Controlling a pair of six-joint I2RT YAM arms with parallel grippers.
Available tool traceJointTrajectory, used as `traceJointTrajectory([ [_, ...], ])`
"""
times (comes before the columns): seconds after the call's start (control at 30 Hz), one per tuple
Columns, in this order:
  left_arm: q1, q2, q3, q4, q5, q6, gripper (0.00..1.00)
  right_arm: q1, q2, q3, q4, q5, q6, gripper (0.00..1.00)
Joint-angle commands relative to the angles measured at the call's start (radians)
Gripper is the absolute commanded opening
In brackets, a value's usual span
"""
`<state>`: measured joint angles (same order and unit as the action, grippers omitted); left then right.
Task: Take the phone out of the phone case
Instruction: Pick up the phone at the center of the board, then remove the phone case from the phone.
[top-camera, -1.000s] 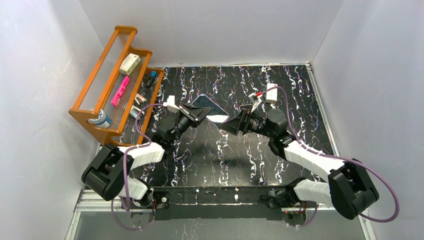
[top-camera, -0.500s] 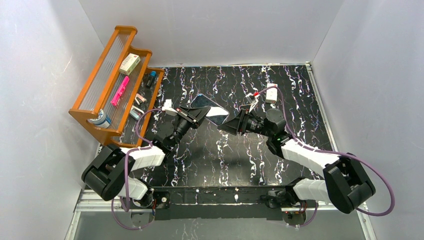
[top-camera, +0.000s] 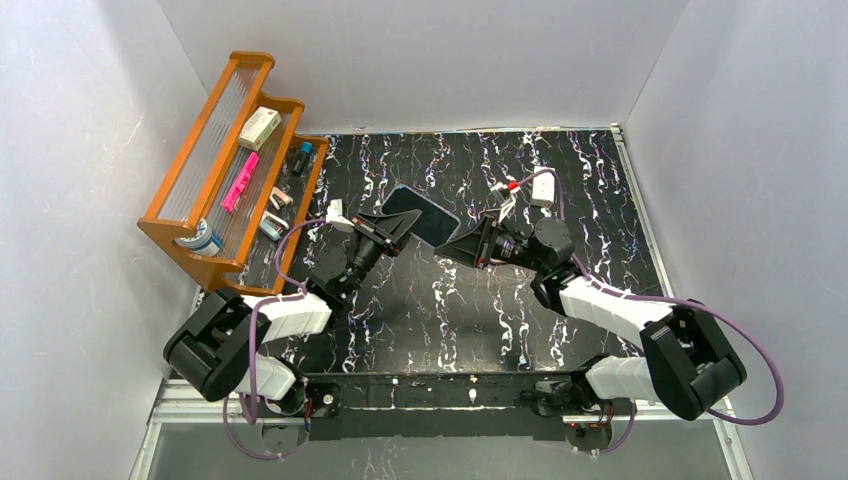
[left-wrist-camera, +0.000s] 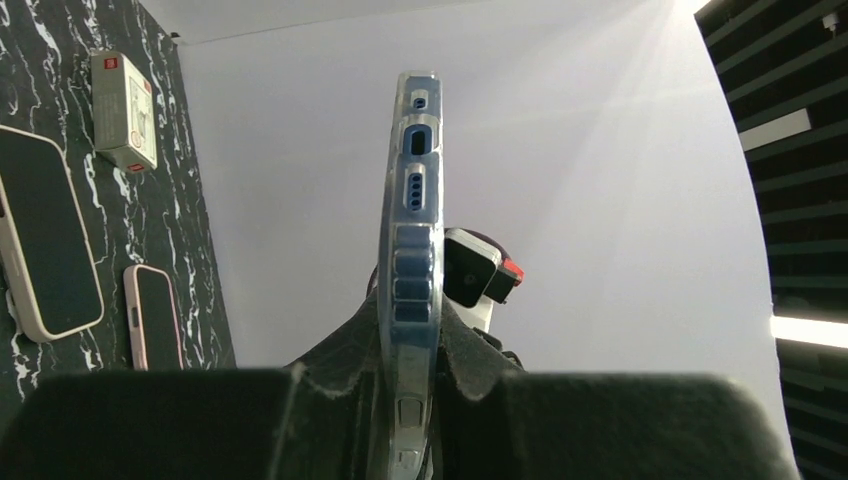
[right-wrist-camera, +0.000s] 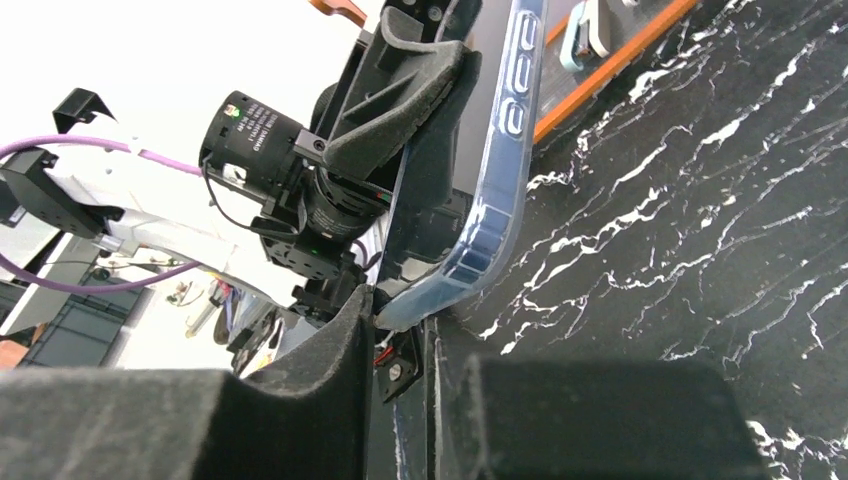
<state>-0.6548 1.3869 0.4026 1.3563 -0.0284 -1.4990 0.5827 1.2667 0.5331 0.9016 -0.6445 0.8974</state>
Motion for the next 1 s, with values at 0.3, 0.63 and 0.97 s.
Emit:
traceJointTrajectory([
  [0.3, -0.005, -0.008, 0.006, 0.052, 0.009, -0.111, 0.0, -0.001, 0.046, 0.046, 0.109, -0.14, -0.319, 0.01],
  [0.63, -0.005, -0.046, 0.01, -0.01, 0.028, -0.129, 0.0, 0.001, 0.082, 0.169, -0.073, -0.236, -0.594, 0.01],
  [0.97, 0.002, -0.058, 0.032, -0.06, 0.086, -0.091, 0.0, 0.013, 0.117, 0.292, -0.288, -0.258, -0.815, 0.01],
])
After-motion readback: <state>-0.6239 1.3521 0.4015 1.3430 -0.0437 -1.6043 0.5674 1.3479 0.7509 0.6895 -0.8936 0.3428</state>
